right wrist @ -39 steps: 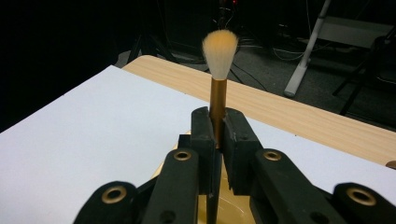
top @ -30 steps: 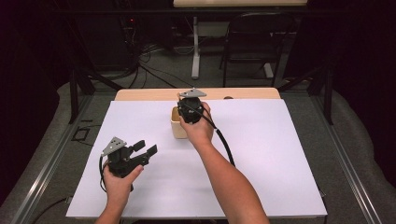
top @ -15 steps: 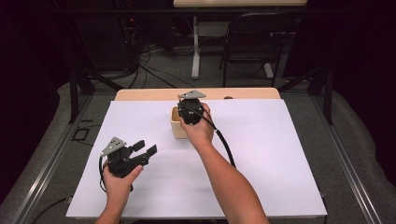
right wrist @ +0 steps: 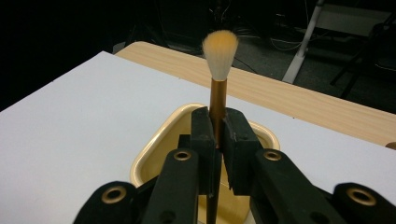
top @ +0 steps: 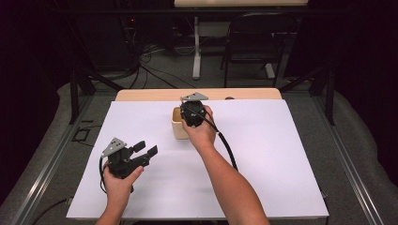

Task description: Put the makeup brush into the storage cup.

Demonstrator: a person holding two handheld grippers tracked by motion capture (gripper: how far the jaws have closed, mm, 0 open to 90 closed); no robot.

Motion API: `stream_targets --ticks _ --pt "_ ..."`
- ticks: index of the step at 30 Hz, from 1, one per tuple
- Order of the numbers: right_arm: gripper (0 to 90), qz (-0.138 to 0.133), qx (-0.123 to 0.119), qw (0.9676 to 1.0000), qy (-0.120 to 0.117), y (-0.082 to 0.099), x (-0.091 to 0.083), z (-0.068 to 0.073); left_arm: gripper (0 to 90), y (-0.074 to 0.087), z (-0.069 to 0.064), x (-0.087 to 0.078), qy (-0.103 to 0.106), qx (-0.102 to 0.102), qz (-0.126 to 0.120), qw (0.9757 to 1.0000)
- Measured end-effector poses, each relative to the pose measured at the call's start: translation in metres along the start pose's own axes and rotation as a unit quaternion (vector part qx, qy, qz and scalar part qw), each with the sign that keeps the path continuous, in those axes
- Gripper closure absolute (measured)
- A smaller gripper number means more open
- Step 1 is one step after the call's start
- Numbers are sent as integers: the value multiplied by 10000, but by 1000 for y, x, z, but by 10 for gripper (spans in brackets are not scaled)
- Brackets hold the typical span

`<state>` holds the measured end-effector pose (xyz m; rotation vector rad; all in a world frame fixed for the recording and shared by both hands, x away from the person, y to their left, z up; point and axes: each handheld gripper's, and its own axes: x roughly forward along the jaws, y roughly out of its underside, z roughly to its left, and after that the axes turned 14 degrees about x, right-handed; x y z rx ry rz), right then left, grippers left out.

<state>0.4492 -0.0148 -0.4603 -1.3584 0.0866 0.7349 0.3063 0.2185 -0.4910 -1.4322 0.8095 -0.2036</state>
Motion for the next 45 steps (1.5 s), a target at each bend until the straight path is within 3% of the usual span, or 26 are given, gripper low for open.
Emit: stream_targets --ticks 45 --pt "832 73 -6 10000 -1 4 2 -1 385 -1 0 -1 -16 3 -29 10000"
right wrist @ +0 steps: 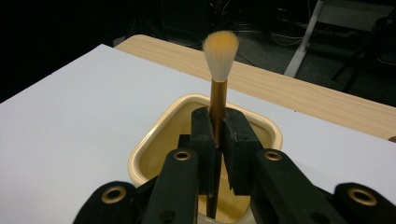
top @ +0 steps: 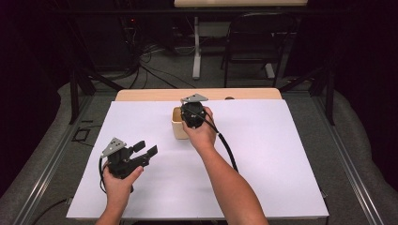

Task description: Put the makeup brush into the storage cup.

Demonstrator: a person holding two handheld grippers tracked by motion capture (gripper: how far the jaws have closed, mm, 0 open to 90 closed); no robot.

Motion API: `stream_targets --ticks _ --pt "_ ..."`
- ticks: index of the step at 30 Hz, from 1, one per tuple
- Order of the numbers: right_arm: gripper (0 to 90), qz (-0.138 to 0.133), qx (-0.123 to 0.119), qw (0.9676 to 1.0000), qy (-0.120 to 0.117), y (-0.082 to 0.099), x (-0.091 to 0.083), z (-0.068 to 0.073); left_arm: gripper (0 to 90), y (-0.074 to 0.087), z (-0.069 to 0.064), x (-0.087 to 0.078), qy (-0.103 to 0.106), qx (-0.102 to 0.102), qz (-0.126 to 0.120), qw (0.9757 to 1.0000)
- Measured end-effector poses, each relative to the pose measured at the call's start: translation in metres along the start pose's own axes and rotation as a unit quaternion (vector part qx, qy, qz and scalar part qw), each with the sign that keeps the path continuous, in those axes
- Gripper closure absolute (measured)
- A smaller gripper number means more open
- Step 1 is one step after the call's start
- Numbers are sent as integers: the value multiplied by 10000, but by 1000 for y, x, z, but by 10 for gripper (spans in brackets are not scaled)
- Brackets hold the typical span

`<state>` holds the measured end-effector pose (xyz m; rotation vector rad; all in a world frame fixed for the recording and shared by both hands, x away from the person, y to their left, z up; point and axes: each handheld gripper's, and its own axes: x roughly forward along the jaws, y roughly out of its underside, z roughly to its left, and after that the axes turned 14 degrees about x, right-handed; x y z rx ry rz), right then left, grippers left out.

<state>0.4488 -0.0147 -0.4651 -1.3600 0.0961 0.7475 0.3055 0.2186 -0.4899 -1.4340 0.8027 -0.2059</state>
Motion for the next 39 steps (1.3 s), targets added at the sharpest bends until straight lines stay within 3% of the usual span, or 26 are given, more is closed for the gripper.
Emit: stream_targets --ticks 10,27,39 --pt "780 80 -30 10000 12 1 0 0 385 0 1 -1 13 7 -9 10000" --pt "457 39 2 9999 -166 0 -5 -2 386 0 0 0 -17 18 21 10000" --pt "426 -95 27 9998 -190 1 -17 -4 386 0 -1 1 7 38 56 10000"
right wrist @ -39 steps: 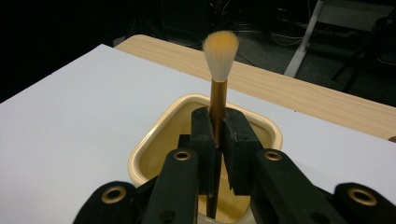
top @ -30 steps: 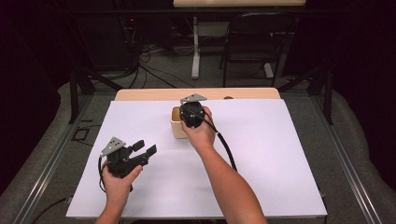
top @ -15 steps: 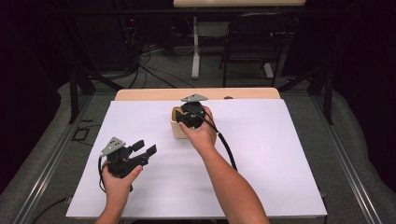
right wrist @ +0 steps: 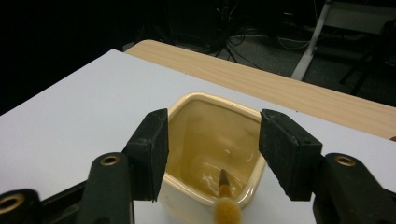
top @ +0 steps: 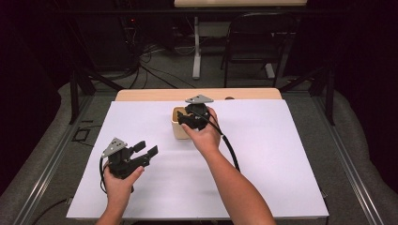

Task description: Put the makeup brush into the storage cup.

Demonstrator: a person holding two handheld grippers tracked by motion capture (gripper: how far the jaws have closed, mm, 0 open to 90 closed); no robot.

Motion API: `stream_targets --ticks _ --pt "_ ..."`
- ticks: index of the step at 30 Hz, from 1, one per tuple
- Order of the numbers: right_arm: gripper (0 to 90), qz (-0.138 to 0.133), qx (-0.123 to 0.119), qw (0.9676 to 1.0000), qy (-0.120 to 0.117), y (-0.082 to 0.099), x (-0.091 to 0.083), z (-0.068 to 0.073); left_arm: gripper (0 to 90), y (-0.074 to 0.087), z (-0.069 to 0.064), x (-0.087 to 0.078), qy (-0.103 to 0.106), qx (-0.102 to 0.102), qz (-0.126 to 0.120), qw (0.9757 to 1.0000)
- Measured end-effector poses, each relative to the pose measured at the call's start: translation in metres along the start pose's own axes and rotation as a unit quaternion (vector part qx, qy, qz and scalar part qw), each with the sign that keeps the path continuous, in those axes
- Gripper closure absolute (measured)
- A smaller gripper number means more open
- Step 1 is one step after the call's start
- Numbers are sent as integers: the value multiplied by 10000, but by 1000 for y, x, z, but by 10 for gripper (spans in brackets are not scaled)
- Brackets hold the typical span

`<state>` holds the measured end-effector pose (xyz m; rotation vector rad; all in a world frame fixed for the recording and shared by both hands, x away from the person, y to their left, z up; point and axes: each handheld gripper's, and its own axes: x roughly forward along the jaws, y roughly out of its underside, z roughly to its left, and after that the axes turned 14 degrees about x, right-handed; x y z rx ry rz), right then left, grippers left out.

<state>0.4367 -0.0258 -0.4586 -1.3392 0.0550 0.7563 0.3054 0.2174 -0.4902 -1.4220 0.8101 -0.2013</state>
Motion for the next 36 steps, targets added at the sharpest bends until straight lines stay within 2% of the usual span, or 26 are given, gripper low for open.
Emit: stream_targets --ticks 8,16,23,36 --pt "413 -47 -9 9999 -97 -1 -10 2 385 0 -1 1 1 9 16 10000" --pt "397 23 -49 9998 -193 -2 -21 -3 386 1 -1 1 -12 3 19 10000" --pt "385 -69 82 9992 -379 -5 -35 -8 386 1 -1 2 16 21 32 10000" --pt "379 -159 29 9985 -531 -2 -59 -16 385 1 -4 3 -4 68 52 10000"
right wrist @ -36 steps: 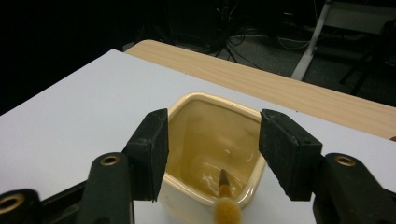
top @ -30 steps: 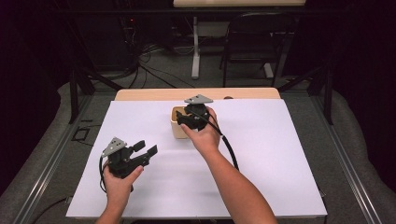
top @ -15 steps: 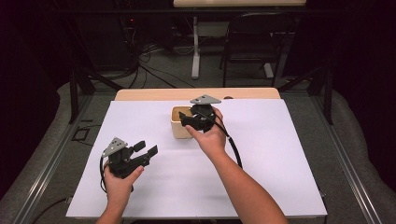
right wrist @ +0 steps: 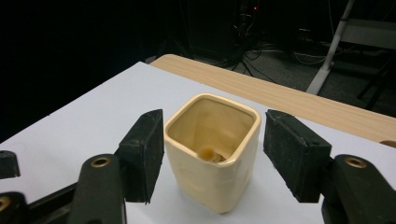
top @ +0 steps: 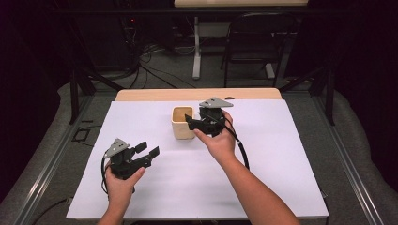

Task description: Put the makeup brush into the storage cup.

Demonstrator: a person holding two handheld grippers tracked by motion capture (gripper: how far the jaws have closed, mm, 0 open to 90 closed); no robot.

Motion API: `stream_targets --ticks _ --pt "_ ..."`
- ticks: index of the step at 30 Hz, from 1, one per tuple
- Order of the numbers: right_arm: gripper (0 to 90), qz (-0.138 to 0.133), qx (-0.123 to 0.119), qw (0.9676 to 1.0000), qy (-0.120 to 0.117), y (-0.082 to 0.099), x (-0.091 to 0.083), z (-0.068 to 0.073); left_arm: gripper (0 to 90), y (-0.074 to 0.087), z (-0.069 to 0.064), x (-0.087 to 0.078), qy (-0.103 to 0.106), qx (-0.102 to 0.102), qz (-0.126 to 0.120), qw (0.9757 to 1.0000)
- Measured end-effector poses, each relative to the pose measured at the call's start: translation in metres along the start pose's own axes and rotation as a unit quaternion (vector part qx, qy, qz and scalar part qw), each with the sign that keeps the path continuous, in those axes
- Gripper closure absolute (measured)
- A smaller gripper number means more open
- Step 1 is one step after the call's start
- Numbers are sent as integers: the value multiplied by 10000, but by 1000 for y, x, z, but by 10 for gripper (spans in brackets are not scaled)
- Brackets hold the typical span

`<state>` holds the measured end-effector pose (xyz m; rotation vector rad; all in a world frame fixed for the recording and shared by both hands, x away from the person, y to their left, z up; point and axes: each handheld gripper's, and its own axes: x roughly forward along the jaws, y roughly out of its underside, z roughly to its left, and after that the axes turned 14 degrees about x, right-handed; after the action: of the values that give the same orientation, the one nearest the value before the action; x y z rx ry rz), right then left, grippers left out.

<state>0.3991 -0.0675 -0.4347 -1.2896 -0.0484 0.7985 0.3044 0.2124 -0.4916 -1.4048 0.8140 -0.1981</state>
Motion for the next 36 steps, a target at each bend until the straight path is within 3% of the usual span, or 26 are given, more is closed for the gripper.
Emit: stream_targets --ticks 13,22,27,33,36 --pt "373 41 -93 9999 -55 5 -18 -4 385 1 0 1 -5 20 34 10000" --pt "373 -94 -77 9999 -48 12 -37 -11 385 0 -6 3 38 109 102 9999" --pt "373 -34 -226 9997 -1 20 -44 -13 385 0 -8 4 30 136 96 9999" --pt "373 92 -91 9999 -75 29 -50 -17 385 0 -10 4 45 165 116 9998" --pt "376 148 -159 9998 -45 33 -54 -18 385 0 -12 5 70 192 142 9997"
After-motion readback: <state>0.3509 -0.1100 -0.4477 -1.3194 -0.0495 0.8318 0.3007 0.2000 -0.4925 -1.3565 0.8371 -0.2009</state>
